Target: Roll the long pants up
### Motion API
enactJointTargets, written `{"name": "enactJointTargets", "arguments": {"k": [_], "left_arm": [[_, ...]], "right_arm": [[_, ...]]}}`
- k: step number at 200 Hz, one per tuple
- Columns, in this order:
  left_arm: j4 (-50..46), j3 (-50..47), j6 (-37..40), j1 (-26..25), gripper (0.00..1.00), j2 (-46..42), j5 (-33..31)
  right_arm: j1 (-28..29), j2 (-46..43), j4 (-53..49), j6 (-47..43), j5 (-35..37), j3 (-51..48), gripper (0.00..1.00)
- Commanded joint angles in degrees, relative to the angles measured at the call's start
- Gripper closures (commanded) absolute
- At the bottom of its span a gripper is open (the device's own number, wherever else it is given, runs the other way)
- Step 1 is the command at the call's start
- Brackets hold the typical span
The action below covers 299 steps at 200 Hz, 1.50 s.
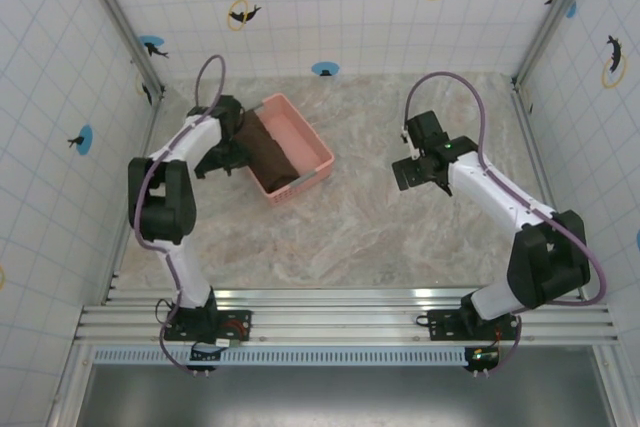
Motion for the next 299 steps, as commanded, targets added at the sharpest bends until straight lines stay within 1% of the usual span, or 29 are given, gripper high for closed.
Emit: {"name": "enactJointTargets", "arguments": {"k": [1,22,42,53,63,71,78,83,93,104,119,128,136,143,152,169,185,193,202,210,214,221,230,236,246,255,264,290,299], "left_arm": [[1.78,8.97,-2.55,-4.5,0.03,6.52,3.17],[-0.82,17.64,-2.11,-5.54,0.03,9.07,1.98],[-1.43,18.19,1.51,-3.91,0.03,5.34,-0.15],[-1.21,15.26,4.22,-1.93,0.03,1.63,-1.38],[0.46,10.26,7.06,0.13,0.03,-3.26,-1.94],[4.5,4.82,10.68,1.75,0.03,-8.08,-1.8],[10.67,-1.38,15.32,2.48,0.03,-12.86,-0.91],[15.08,-5.9,19.13,2.61,0.03,-16.32,-0.32],[23.71,-14.96,26.53,2.13,0.03,-22.37,-0.99],[32.87,-23.54,33.77,1.56,0.02,-27.73,-1.27],[40.91,-32.95,40.38,1.43,0.03,-31.54,3.43],[44.42,-36.91,40.06,1.24,0.03,-32.77,4.7],[48.47,-40.25,38.58,0.74,0.02,-33.73,3.22],[53.08,-43.71,35.51,0.39,0.02,-34.57,1.65],[59.23,-47.85,34.95,-0.1,0.03,-35.39,-0.28],[67.76,-52.14,37.4,-0.76,0.02,-35.47,-1.55],[72.43,-54.15,40.67,-0.75,0.02,-33.86,-1.87],[76.75,-56.38,42.2,-0.8,0.02,-32.78,-1.48],[82.44,-58.46,42.4,-0.74,0.03,-31.45,-2.41],[81.39,-57.82,43.88,-0.83,0.03,-31.33,-1.72],[83.47,-58.15,45.12,-0.88,0.03,-30.79,-0.95],[87.66,-59.06,46.46,-0.98,0.03,-29.57,-0.73],[89.39,-59.19,47.32,-1.88,0.03,-27.52,-0.94],[92.88,-59.5,48.3,-2.37,0.03,-26.32,-1.08],[90.01,-59.39,48.25,-2.82,0.03,-27.33,-1.5],[93.49,-60.83,48.36,-2.73,0.03,-27.13,-2.27],[92.41,-60.76,47.92,-2.79,0.02,-27.53,-2.22],[93.74,-61.5,47.99,-2.8,0.03,-27.6,-2.41],[96.15,-62.74,48.02,-2.87,0.03,-27.65,-2.18]], "right_arm": [[-0.62,-1.99,-0.5,0.14,0.62,-1.82,0.01],[-1.38,-2.81,-0.43,0.13,0.94,-2.1,0.01],[-2.57,-3.43,-0.35,-0.12,1.36,-1.61,0.01],[-3.34,-3.9,-0.5,-0.22,2.24,-1.06,0.01],[-4.68,-4.83,-0.34,-0.13,3.12,-0.67,0.01],[-5.69,-5.87,0.4,0.09,5.07,-0.72,0.01],[-6.21,-7.21,1.93,0.22,7.86,-1.45,0.01],[-6.39,-8.67,4.59,-0.72,8.24,-2.83,0.01],[-6.89,-12.18,11.89,-3.99,5.51,-7.63,0.01],[-6.59,-15.87,27.47,-8.49,5.6,-16.57,0.01],[-6.39,-18.91,47.21,-13.94,5.97,-28.32,0.01],[-7.23,-18.28,53.74,-13.17,7.9,-31.88,0.01],[-7.97,-16.8,56.95,-13.11,8.91,-33.8,0.01],[-8.02,-15.49,60.01,-13.76,9.23,-35.43,0.01],[-8.32,-14.0,63.92,-14.36,7.95,-37.27,0.01],[-9.32,-10.19,72.35,-14.49,5.9,-39.97,0.01],[-11.22,-3.45,79.35,-13.49,2.72,-40.94,0.01],[-11.73,-0.37,83.48,-13.36,1.8,-41.51,0.01],[-13.12,1.32,84.99,-12.45,-0.86,-41.68,0.01],[-13.85,1.76,87.05,-12.0,-1.33,-42.68,0.01],[-13.74,2.03,88.24,-12.05,-1.42,-43.11,0.01],[-13.74,1.76,88.18,-12.15,-1.64,-43.2,0.01],[-13.9,1.98,88.08,-12.09,-1.97,-43.05,0.01],[-13.91,1.92,87.73,-12.07,-2.05,-42.82,0.01],[-14.06,1.96,87.54,-12.08,-2.28,-42.8,0.01],[-13.99,2.02,87.34,-11.89,-1.51,-42.55,0.01],[-14.04,2.13,85.96,-10.94,0.6,-41.74,0.01],[-14.26,2.09,85.63,-10.72,0.62,-41.64,0.01],[-14.17,2.02,85.53,-10.83,0.58,-41.62,0.01]]}}
